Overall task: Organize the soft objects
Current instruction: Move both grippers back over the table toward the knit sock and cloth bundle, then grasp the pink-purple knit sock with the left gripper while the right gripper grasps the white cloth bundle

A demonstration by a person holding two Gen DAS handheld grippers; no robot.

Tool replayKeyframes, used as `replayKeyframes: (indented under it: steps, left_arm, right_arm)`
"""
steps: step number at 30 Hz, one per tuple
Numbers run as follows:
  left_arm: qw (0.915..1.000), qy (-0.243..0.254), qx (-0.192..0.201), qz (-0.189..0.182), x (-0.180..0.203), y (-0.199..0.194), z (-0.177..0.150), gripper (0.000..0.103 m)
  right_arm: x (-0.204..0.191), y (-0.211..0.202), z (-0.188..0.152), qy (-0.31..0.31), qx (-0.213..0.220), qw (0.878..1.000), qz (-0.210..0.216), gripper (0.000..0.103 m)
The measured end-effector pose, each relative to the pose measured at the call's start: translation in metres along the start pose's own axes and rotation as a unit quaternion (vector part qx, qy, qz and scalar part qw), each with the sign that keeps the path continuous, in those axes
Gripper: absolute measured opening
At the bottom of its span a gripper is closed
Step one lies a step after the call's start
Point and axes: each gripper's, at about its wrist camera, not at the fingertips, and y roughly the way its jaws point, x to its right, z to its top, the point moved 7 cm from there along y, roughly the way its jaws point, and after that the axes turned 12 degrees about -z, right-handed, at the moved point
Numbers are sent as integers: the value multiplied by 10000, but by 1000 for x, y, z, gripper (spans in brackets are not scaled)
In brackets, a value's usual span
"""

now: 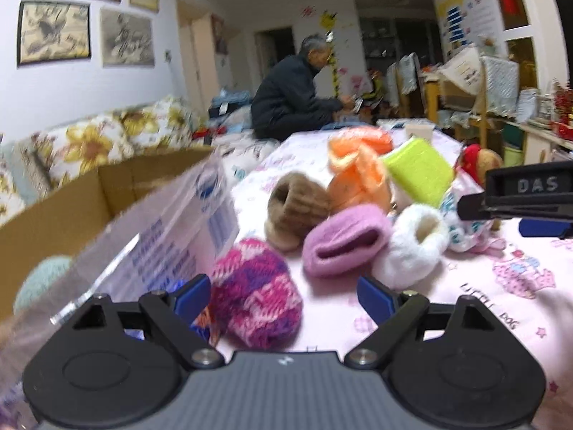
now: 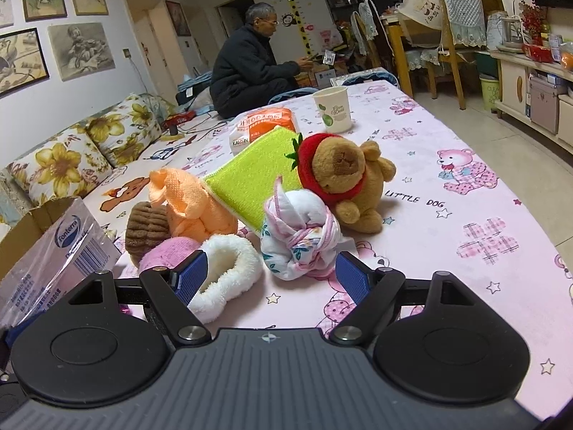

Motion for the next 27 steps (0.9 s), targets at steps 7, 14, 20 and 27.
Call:
replayKeyframes:
  steps: [7,14,20,27]
  left_arm:
    - [9988,-449,-193,-80,-12,18,0,93]
    - [9964,-578,-277,-558,-1,33,-1,102]
    - [9853,-419,-298,-1627,31,30,1,101]
    - [9916,397,186,-1213,29,7,12,101]
  right_arm:
    - [0,3,-3,42,-154,9999,19,99]
    - [3,7,-1,132,-221,9997,-44,99]
    - [10,12,2,221,-238,9994,-114,99]
    - [16,21,2,365,-355,9986,-131,99]
